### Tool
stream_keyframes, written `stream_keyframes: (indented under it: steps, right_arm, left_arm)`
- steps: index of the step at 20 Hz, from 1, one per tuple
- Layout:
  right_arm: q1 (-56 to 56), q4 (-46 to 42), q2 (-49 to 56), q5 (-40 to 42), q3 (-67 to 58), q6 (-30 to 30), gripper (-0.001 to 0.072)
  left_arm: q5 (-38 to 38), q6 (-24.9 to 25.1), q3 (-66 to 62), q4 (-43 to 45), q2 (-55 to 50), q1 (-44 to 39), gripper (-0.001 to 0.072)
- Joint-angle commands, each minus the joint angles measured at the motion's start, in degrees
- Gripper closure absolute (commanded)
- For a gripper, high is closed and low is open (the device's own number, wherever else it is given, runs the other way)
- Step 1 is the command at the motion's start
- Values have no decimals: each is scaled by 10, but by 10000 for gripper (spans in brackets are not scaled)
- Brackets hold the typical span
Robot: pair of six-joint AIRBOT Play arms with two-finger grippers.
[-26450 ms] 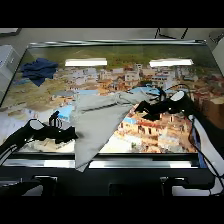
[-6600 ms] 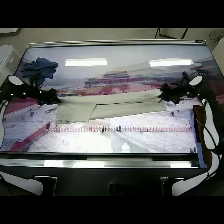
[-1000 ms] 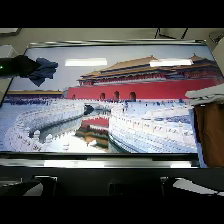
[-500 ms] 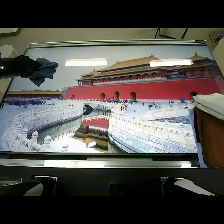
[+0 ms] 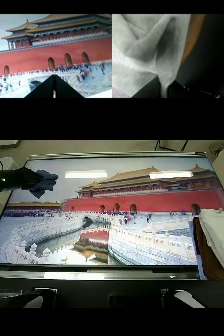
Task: Fold the clothes and pants, and hang the long-sleeved shirts on hangers.
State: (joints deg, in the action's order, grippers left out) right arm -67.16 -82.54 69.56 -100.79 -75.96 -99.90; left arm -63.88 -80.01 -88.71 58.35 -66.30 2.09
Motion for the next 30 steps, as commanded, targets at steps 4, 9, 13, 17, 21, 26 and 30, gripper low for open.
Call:
stream_keyframes:
  steps: [4,9,13,17,21,26,30]
  right_arm:
    - [0,-36,-8,72,99,11,427]
    - [0,92,-9,116,-3,64,39]
    - [106,246,-9,320,-205,128,38]
    - [381,172,1,320,-240,81,42]
    - [579,110,87,144,-167,15,18]
    - [676,70,112,172,-83,-24,16]
    - [681,69,112,168,-83,-23,19]
  left_arm:
    - [0,0,0,-20,0,0,678]
    - [20,-1,-5,-38,0,0,679]
    - [164,-2,-42,15,-9,-23,682]
    - [54,-182,-50,296,-78,-61,667]
    - [-213,-176,-6,297,-165,-64,-2]
    - [-104,-244,138,297,-111,-79,-2]
    - [-100,-226,137,297,-113,-78,-2]
